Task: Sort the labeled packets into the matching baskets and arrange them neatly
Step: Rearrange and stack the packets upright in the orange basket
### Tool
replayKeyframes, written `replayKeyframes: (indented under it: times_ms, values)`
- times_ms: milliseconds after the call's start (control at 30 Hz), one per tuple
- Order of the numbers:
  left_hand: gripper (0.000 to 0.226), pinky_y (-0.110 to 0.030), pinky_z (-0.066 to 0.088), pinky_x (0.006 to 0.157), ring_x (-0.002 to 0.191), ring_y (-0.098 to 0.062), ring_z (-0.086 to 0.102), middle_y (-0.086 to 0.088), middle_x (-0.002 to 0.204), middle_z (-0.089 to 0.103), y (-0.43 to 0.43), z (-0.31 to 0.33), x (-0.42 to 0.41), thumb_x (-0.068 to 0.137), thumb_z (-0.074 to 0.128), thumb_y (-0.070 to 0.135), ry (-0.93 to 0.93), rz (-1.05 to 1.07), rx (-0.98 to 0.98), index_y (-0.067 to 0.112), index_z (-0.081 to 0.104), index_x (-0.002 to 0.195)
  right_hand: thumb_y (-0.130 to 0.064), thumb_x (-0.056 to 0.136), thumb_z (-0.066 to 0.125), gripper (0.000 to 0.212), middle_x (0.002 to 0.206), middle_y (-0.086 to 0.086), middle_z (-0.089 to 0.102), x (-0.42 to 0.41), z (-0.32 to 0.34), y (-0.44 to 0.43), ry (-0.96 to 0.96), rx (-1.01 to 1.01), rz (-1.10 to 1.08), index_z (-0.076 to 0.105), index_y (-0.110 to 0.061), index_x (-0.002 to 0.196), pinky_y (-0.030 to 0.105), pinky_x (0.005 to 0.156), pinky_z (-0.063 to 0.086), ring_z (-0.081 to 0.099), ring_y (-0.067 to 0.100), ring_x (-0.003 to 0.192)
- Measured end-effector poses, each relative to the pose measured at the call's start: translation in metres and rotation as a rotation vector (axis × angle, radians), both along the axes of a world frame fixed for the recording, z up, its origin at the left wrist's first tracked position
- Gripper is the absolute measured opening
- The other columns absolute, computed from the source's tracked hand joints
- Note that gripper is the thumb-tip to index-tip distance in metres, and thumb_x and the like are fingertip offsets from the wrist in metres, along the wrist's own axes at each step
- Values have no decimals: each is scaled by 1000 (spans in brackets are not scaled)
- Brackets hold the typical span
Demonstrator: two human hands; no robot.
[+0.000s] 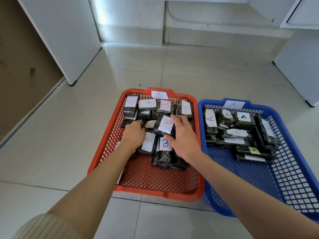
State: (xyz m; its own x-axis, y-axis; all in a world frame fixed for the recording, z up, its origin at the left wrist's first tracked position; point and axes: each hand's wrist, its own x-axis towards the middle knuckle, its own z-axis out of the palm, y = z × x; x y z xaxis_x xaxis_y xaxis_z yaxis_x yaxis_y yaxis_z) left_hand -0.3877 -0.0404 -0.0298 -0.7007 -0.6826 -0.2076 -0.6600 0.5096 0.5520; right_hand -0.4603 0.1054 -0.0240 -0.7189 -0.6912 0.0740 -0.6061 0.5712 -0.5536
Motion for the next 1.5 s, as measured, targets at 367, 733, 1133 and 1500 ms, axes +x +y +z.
replayKeyframes:
  times_ms: [367,733,1133,1500]
  values:
    - [46,-27,41,84,117,-25,50,-15,133,51,-2,7,-17,92,43,-4,268,338,584,4,44,137,-25,90,62,70,143,1,29,0,-1,1,15,17,-7,24,-14,147,31,107,36,32,19,133]
    - [49,-28,42,101,123,-20,49,-8,135,52,5,0,-1,90,47,-10,502,289,630,7,47,135,-24,89,63,70,144,1,30,-1,5,1,49,-73,-55,25,-14,148,27,108,31,32,17,133]
    - [107,-29,32,109,138,-13,28,1,151,28,-10,-15,24,64,80,1,218,-309,372,31,20,147,-23,88,64,73,139,5,36,-15,8,-15,157,-20,-12,22,-24,148,36,104,39,38,22,127]
    - [111,-40,15,118,144,-12,11,9,158,4,-21,-14,34,66,83,15,50,-535,143,27,12,150,-25,90,63,63,144,6,31,-13,1,-19,149,2,-1,32,-22,145,40,107,36,35,24,131]
